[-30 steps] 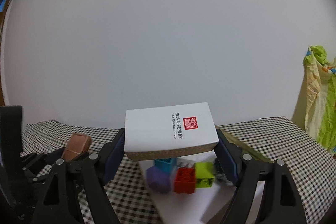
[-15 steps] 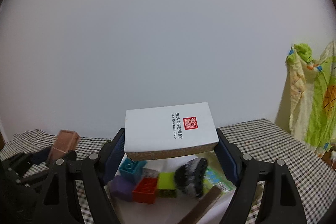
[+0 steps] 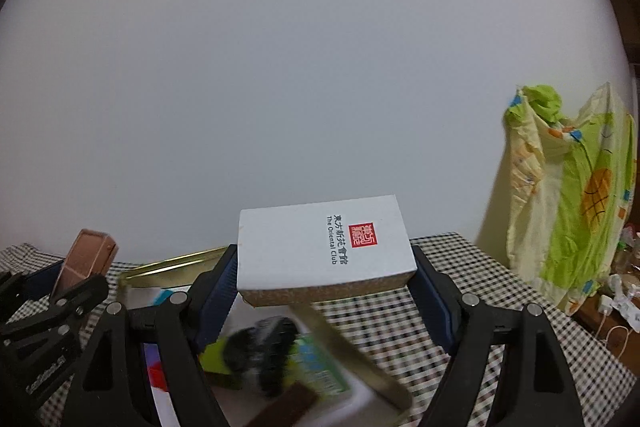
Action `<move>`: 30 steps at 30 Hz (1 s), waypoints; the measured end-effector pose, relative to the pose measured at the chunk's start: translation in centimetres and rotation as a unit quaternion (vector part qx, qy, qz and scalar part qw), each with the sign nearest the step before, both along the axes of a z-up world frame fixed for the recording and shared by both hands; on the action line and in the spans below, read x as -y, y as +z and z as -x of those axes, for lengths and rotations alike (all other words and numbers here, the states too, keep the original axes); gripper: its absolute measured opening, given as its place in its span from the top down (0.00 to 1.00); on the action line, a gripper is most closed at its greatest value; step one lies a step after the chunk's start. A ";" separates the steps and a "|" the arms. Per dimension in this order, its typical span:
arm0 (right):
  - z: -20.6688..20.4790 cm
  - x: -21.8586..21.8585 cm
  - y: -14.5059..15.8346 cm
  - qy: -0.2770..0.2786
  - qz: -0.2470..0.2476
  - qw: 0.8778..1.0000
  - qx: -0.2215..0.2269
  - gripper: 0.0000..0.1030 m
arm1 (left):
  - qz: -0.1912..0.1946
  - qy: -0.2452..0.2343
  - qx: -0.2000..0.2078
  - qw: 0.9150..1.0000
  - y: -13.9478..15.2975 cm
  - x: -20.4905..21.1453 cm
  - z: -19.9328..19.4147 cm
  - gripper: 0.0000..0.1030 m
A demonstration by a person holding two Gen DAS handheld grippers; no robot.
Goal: Organize rigid objects
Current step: 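Lift the copper bar and white box and carry them over the tray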
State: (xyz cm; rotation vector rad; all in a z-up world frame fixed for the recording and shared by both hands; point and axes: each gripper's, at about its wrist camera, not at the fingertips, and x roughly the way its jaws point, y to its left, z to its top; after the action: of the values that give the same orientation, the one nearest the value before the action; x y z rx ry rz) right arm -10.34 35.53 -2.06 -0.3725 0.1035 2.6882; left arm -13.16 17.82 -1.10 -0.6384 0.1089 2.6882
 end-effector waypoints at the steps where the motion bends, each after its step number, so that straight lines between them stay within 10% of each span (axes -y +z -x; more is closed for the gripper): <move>1: 0.2 -0.4 -0.1 -0.003 0.005 1.000 0.002 0.21 | 0.002 -0.006 0.005 1.000 -0.3 -0.4 0.0 0.56; 30: 4.9 1.1 -3.8 0.052 0.011 0.988 0.144 0.21 | 0.046 -0.050 0.070 0.995 -4.6 -4.0 -0.6 0.56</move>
State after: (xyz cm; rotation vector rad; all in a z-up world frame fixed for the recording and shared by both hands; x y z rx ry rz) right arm -15.20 34.41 -5.82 -0.7877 0.0274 2.7024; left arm -12.53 21.78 -5.73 -0.8256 0.2223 2.5460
